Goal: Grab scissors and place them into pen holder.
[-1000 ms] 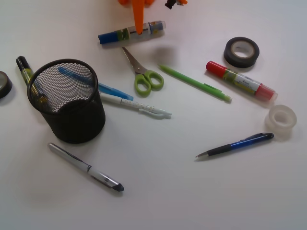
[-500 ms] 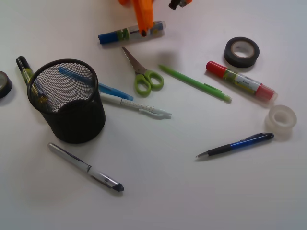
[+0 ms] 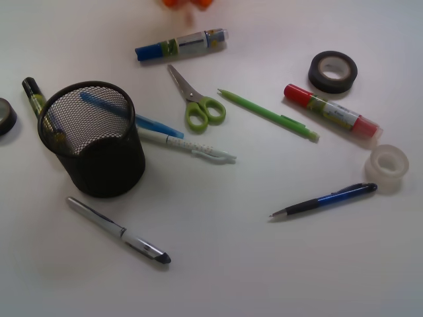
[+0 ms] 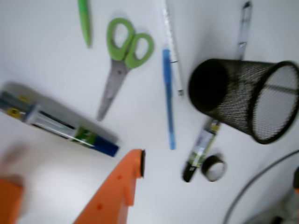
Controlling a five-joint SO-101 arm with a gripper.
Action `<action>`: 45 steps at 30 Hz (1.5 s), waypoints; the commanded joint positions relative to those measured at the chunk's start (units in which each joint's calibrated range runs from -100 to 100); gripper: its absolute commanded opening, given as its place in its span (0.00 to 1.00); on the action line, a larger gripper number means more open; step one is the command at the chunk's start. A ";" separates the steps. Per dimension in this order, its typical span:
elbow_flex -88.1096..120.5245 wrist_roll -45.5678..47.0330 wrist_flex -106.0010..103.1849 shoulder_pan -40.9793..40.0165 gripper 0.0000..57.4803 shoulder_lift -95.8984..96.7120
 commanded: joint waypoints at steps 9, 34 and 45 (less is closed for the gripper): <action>-31.07 -18.85 6.53 -12.29 0.52 42.62; -31.07 -19.15 -0.73 -3.62 0.30 59.45; -19.39 -21.00 -11.84 -5.04 0.30 58.77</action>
